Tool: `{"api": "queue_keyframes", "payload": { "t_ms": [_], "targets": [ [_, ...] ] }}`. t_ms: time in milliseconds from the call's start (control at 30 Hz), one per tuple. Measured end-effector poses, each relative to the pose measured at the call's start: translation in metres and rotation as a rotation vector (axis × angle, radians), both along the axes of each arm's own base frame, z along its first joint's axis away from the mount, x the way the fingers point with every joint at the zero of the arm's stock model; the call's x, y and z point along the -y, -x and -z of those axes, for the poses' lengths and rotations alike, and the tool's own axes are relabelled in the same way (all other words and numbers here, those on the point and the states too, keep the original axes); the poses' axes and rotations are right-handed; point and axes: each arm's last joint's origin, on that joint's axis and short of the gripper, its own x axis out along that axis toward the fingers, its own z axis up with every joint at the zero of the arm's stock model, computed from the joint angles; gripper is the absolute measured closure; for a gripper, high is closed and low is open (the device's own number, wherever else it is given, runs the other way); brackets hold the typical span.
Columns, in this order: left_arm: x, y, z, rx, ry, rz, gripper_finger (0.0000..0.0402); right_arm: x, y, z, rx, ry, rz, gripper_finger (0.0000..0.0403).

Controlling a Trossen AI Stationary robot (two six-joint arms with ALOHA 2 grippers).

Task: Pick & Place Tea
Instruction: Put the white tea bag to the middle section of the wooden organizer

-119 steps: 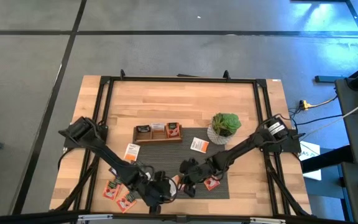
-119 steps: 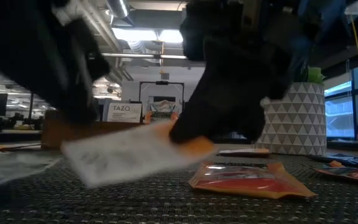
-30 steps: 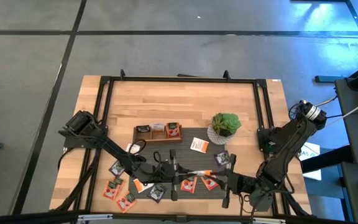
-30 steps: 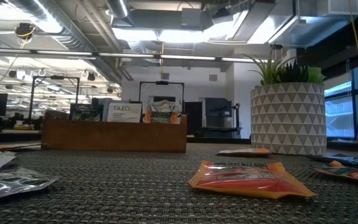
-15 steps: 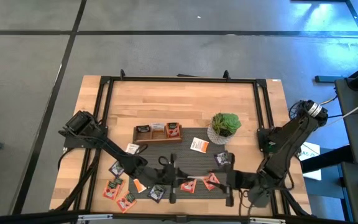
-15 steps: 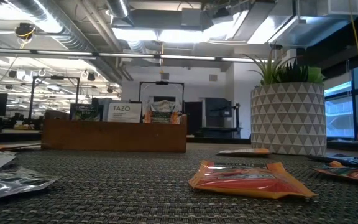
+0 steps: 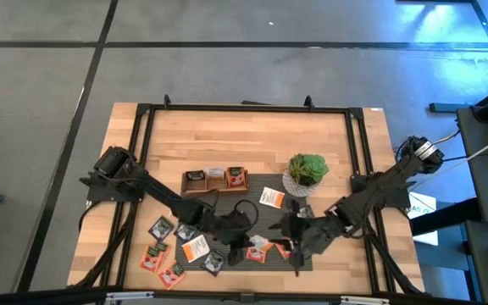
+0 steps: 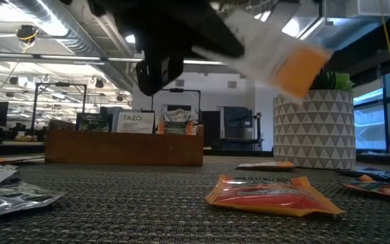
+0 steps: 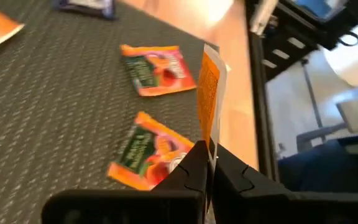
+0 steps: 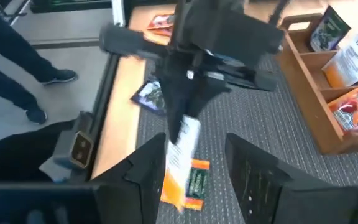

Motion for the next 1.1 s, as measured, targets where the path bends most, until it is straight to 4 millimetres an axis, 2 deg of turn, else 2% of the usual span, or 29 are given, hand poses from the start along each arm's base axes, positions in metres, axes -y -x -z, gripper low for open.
{"api": "queue_keyframes", "payload": {
  "t_ms": [300,467,600,733,1000,1100],
  "targets": [
    [-0.004,-0.007,-0.008,0.02,0.019,0.022,0.0399,0.002,-0.024,0.03,-0.042,0.05,0.034,0.0237],
    [-0.002,-0.011,-0.017,0.022,-0.018,0.049,0.0399,0.003,-0.035,0.039,-0.056,0.004,-0.004,0.0237],
    [-0.002,-0.01,-0.017,-0.015,-0.036,0.05,0.0399,0.005,-0.037,0.039,-0.058,-0.018,-0.01,0.0246],
    [-0.003,-0.009,-0.016,-0.029,-0.035,0.046,0.0398,0.005,-0.038,0.038,-0.053,-0.03,-0.018,0.0283],
    [-0.003,-0.009,-0.016,-0.026,-0.042,0.051,0.0398,0.008,-0.04,0.039,-0.074,-0.06,-0.057,0.0391],
    [-0.003,-0.009,-0.016,-0.024,-0.047,0.053,0.0398,0.009,-0.041,0.039,-0.074,-0.061,-0.051,0.0395]
  ]
}}
